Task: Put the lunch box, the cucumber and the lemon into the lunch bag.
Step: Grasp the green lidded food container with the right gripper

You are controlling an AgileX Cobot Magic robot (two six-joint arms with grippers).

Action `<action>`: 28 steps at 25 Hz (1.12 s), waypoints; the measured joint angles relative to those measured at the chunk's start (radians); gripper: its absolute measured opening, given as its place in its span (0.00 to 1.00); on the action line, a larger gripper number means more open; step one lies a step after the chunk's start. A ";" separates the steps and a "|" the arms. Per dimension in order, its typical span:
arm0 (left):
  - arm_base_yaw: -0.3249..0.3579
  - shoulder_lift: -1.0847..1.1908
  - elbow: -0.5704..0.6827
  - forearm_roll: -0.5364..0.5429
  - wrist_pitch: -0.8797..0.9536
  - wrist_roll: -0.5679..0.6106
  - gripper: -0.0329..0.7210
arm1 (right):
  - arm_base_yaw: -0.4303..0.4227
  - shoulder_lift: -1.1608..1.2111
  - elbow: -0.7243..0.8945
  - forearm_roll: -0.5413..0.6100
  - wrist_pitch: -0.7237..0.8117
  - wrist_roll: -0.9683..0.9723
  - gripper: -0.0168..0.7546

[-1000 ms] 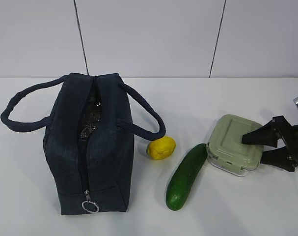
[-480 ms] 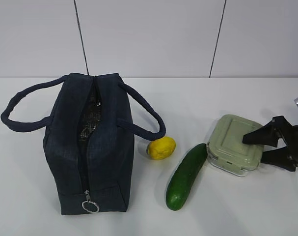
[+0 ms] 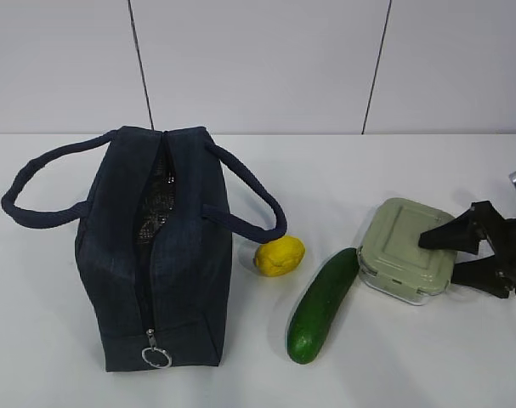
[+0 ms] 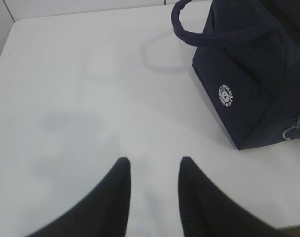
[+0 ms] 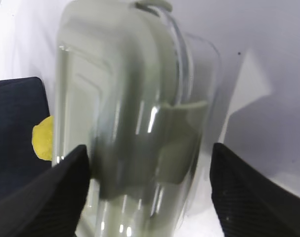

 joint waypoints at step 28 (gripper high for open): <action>0.000 0.000 0.000 0.000 0.000 0.000 0.35 | 0.000 0.064 -0.002 0.058 0.105 -0.024 0.53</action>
